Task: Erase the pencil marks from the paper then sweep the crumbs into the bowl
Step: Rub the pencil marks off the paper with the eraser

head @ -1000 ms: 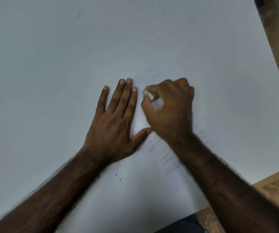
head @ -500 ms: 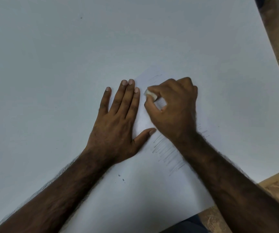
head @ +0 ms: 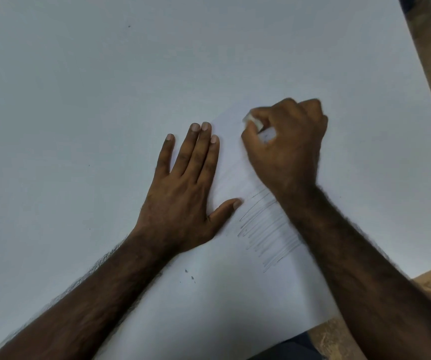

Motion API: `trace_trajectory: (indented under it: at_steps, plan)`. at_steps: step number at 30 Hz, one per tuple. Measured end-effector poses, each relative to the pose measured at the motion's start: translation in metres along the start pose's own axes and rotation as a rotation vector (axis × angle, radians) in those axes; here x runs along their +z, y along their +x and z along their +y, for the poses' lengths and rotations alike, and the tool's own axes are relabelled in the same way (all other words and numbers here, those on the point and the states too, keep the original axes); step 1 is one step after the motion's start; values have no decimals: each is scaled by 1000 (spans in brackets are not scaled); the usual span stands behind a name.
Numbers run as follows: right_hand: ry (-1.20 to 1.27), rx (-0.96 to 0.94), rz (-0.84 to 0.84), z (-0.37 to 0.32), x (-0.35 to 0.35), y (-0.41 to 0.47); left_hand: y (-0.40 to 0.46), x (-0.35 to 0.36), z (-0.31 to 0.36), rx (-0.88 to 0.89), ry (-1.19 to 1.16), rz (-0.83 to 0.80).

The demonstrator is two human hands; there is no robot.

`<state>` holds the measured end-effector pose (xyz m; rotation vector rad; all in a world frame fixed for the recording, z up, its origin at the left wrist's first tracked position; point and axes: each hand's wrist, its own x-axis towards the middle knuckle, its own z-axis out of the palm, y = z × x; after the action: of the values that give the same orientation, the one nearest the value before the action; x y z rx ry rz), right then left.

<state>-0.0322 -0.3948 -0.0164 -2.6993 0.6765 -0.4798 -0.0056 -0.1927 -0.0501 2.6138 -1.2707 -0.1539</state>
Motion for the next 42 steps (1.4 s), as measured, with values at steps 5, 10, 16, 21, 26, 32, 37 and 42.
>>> trace_trajectory:
  at_steps: [5, 10, 16, 21, 26, 32, 37, 42]
  plan:
    - [102, -65, -48, -14, 3, -13, 0, 0, 1, 3, -8, 25]
    - [53, -70, -62, -5, 3, -3, 0, 0, 0, -3, -2, 16]
    - [77, -47, -78, -12, 5, 0, 0, 1, 0, -2, -5, 21]
    - [54, -109, -94, -11, 4, -6, 0, 1, -1, -3, 2, 18]
    - [51, 3, -26, -6, 6, 12, 0, 1, 0, -7, -1, 7]
    - [57, -119, -125, -8, -2, -16, -1, 2, 0, -2, 0, 31]
    - [15, 59, -12, 7, -1, 12, 0, 2, 0, -4, -3, 22]
    - [36, -100, -128, -15, -3, -23, -1, 3, -1, -4, 21, 26]
